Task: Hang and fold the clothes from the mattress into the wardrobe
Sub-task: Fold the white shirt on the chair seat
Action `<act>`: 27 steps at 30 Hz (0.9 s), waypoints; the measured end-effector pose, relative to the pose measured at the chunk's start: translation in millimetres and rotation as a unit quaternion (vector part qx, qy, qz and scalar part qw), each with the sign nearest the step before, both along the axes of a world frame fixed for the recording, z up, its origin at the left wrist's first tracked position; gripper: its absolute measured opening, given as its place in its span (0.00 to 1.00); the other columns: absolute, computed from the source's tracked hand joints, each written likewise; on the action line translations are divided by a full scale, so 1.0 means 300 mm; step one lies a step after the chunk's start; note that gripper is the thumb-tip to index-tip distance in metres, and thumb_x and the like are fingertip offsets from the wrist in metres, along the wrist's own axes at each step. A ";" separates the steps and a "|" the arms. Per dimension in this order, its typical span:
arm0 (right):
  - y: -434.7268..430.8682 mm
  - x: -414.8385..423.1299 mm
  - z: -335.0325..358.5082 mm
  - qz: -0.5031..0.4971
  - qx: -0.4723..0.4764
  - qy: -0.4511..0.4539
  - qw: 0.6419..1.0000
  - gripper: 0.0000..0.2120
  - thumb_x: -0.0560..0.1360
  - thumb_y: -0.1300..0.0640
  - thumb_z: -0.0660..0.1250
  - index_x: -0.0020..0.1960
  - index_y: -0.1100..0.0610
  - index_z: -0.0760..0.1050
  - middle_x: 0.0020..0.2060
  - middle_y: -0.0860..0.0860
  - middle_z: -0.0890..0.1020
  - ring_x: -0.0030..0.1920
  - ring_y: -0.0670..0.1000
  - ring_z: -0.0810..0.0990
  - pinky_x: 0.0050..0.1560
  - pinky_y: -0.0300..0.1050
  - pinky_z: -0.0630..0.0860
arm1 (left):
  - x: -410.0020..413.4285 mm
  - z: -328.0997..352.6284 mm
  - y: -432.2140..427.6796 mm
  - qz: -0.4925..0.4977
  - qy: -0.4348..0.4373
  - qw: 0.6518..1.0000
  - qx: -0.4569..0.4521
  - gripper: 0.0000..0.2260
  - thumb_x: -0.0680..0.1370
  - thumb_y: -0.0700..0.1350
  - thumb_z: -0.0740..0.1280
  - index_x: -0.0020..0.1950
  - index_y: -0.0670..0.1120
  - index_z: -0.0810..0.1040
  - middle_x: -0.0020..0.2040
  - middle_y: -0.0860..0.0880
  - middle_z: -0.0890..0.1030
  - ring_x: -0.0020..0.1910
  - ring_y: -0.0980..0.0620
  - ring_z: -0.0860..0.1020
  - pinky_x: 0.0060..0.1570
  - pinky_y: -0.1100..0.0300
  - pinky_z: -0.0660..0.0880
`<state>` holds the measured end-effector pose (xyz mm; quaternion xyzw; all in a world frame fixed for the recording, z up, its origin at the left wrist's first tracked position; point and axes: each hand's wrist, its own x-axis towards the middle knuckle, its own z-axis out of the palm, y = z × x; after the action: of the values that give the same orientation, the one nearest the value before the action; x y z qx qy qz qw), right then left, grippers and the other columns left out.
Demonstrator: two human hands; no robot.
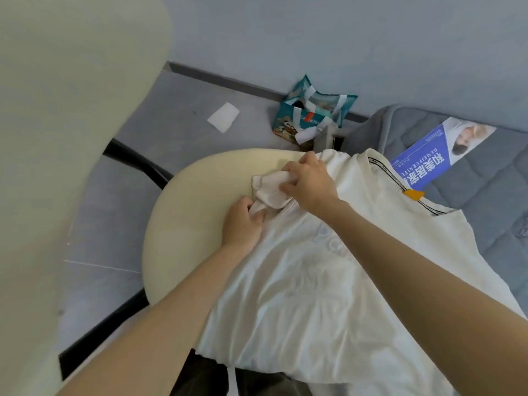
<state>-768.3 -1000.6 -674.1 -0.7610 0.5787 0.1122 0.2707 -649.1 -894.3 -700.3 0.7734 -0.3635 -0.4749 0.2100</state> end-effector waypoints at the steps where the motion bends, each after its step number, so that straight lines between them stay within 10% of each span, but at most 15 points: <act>1: -0.006 0.005 0.002 -0.008 -0.006 -0.037 0.999 0.16 0.77 0.53 0.65 0.64 0.53 0.74 0.60 0.56 0.68 0.57 0.57 0.71 0.54 0.50 0.73 | 0.012 0.005 0.002 0.012 0.009 1.000 -0.007 0.04 0.78 0.44 0.63 0.47 0.44 0.70 0.42 0.50 0.74 0.40 0.51 0.72 0.36 0.58 0.62; 10: -0.144 0.210 0.072 -0.170 0.120 -0.355 0.912 0.16 0.77 0.72 0.54 0.52 0.57 0.76 0.51 0.52 0.79 0.52 0.54 0.79 0.53 0.51 0.79 | 0.141 0.060 -0.032 0.241 0.124 0.963 0.003 0.16 0.72 0.31 0.64 0.50 0.46 0.62 0.45 0.49 0.70 0.40 0.52 0.70 0.35 0.65 0.66; 17: -0.130 0.158 0.016 -0.001 0.125 -0.090 0.988 0.31 0.75 0.54 0.68 0.74 0.52 0.59 0.70 0.52 0.67 0.69 0.58 0.62 0.67 0.54 0.65 | 0.145 0.073 -0.089 0.338 0.173 0.924 0.038 0.41 0.74 0.41 0.72 0.76 0.49 0.47 0.57 0.51 0.67 0.53 0.52 0.69 0.51 0.61 0.66; 23: -0.133 0.194 -0.038 0.064 0.002 0.055 0.996 0.18 0.79 0.45 0.58 0.67 0.48 0.68 0.64 0.53 0.72 0.65 0.60 0.65 0.64 0.56 0.60 | 0.142 0.037 -0.107 0.464 0.170 0.868 0.052 0.21 0.74 0.41 0.71 0.64 0.40 0.69 0.53 0.46 0.75 0.48 0.49 0.74 0.48 0.59 0.71; 27: -0.183 0.251 -0.027 -0.086 0.033 -0.130 0.987 0.06 0.81 0.56 0.53 0.52 0.53 0.68 0.46 0.53 0.77 0.51 0.57 0.75 0.62 0.55 0.68 | 0.178 0.038 -0.068 0.436 0.165 0.884 0.029 0.07 0.78 0.42 0.66 0.52 0.41 0.70 0.45 0.48 0.76 0.43 0.50 0.75 0.39 0.64 0.72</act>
<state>-693.0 -1055.6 -682.1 -0.7074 0.5977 0.0080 0.3771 -595.7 -914.8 -688.9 0.7701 0.0643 -0.4668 0.4300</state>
